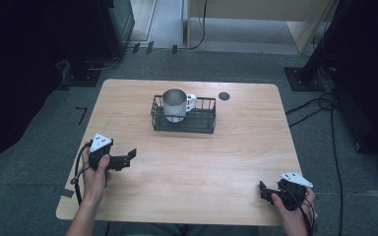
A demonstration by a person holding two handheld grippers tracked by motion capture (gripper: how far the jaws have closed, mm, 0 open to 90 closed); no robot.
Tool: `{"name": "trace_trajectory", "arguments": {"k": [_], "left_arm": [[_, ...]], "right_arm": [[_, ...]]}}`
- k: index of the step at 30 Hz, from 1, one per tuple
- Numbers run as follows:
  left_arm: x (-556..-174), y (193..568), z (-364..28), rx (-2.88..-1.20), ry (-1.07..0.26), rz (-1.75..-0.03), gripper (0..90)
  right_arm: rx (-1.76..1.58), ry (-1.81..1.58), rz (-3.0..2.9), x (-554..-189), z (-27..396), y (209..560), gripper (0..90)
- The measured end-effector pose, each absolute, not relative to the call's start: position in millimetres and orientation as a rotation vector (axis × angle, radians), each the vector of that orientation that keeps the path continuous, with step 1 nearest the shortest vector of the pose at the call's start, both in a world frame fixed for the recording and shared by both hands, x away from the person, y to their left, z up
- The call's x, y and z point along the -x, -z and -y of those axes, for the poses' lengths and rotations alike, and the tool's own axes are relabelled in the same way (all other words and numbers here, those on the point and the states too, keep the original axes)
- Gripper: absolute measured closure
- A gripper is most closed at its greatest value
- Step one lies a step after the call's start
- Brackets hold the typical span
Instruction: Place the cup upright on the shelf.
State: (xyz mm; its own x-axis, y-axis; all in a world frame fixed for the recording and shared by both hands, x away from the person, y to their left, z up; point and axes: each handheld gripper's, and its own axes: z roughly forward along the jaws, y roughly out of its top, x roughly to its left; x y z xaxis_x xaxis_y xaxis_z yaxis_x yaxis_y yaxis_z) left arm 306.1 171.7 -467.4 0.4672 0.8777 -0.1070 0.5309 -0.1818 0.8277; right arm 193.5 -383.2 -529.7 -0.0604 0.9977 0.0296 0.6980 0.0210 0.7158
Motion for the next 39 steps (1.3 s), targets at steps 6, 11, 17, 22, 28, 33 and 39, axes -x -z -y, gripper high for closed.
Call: {"name": "trace_trajectory", "arguments": {"k": [6,11,17,22,28,33,39], "left_arm": [[-293.6,481.2,-182.0,-1.85,-0.503,-1.22,0.0],[-280.9,496.5,-194.6,-1.851,-0.52,-1.27,0.0],[-266.4,512.4,-211.9,-1.867,-0.523,-1.331,0.0],[-256.3,515.1,-225.2,-1.871,-0.568,-1.367,0.0],[-253.1,517.3,-235.3,-1.935,-0.608,-1.441,0.0],[-256.9,519.4,-231.2,-1.991,-0.608,-1.464,0.0],[-257.2,519.3,-225.2,-1.98,-0.616,-1.49,0.0]], "right_arm": [[-1.732,-0.789,-1.804,-194.3,382.7,529.5,0.0],[-1.728,-0.788,-1.807,-194.3,383.0,529.6,0.0],[-1.727,-0.789,-1.806,-194.3,383.0,529.7,0.0],[-1.728,-0.789,-1.806,-194.3,382.9,529.7,0.0],[-1.733,-0.788,-1.801,-194.7,382.6,529.6,0.0],[-1.732,-0.787,-1.801,-194.7,382.6,529.7,0.0],[-1.732,-0.789,-1.801,-194.7,382.6,529.7,0.0]]}}
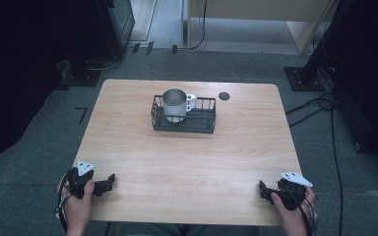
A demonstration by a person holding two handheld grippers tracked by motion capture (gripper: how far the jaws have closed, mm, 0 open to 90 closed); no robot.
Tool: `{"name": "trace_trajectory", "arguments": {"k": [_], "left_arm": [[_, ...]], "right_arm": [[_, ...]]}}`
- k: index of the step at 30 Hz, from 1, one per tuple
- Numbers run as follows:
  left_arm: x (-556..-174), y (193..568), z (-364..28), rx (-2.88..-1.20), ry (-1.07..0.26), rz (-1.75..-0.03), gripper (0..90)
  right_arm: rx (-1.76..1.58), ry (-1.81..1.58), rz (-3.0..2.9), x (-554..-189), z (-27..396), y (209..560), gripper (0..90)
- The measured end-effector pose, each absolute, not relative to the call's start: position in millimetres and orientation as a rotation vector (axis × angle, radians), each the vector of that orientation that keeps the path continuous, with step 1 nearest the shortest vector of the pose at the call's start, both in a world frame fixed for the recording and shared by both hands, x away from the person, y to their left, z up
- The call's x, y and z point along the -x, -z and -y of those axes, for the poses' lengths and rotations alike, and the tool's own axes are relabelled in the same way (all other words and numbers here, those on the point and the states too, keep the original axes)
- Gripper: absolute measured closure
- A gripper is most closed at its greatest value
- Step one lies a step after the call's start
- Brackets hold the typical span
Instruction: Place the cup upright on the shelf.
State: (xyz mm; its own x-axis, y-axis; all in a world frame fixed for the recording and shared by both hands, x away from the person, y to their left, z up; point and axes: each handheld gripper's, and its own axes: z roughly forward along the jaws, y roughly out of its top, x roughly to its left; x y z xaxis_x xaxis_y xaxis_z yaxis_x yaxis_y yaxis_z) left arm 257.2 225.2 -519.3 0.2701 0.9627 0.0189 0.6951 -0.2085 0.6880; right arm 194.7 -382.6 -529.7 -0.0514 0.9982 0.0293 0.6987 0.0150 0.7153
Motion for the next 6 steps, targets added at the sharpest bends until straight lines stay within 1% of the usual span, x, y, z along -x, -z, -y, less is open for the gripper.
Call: {"name": "trace_trajectory", "arguments": {"k": [6], "left_arm": [[-252.7,519.5,-214.3,-1.945,-0.637,-1.546,0.0]], "right_arm": [[-1.732,-0.789,-1.801,-194.7,382.6,529.7,0.0]]}}
